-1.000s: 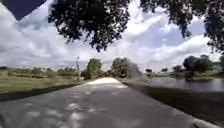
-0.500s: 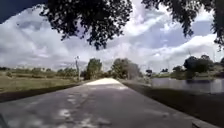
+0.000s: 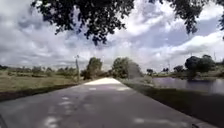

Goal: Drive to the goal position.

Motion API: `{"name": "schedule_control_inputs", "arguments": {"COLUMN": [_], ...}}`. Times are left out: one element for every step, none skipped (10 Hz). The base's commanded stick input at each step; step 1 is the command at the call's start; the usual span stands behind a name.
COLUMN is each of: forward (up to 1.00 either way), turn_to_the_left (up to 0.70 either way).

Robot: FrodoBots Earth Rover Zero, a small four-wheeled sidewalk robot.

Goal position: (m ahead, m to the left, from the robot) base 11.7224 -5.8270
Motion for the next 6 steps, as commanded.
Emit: {"name": "schedule_control_inputs", "arguments": {"forward": [0.69, 0.69, 0.69, 0.69, 0.69, 0.69], "turn_to_the_left": [0.13, 0.04, 0.04, 0.08, 0.11, 0.13]}}
